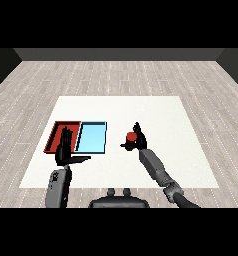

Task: Pick the red can and put it in the red box

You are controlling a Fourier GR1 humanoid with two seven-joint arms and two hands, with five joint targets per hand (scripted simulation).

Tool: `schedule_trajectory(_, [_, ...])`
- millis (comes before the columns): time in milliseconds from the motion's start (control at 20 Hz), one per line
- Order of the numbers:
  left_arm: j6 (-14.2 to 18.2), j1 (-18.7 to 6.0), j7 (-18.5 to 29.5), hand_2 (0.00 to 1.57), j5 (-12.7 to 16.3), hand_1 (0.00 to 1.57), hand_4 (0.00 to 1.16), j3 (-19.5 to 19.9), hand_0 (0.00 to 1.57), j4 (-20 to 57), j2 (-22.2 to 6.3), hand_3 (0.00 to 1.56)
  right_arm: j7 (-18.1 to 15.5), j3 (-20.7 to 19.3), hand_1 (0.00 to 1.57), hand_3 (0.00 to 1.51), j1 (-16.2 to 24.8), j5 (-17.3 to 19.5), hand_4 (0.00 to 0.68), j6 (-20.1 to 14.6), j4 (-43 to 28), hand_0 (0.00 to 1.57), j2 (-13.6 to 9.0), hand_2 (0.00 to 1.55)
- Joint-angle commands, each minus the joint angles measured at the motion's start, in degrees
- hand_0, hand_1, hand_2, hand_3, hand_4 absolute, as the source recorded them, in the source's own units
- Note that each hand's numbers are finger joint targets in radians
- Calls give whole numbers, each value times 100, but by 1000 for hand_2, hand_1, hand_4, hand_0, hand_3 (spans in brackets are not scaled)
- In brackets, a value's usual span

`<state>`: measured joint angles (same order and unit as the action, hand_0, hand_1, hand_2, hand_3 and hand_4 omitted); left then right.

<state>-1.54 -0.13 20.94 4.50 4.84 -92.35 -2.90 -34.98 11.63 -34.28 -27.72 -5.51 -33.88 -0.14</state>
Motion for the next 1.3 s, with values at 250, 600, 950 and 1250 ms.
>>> schedule_trajectory(250, [-105, 97, 443, 0, -24, 0, 0, 54, 0, 336, 10, 0, 101, -391, 0, 0, -391, 234, 0, 158, 334, 0, -49, 0])
schedule_trajectory(600, [-75, -13, -200, 0, 131, 0, 0, 46, 0, -78, -50, 0, 132, -227, 1478, 1432, -306, 303, 655, -481, 276, 1478, 13, 1464])
schedule_trajectory(950, [179, -231, 103, 0, -187, 0, 0, -46, 0, 168, 71, 0, 224, 360, 1476, 1431, -196, 282, 664, -965, 30, 1476, 13, 1457])
schedule_trajectory(1250, [-68, 87, -106, 0, 18, 0, 0, -5, 0, -164, -61, 0, 203, -73, 1472, 1419, -401, 787, 652, -985, -22, 1472, 12, 1457])
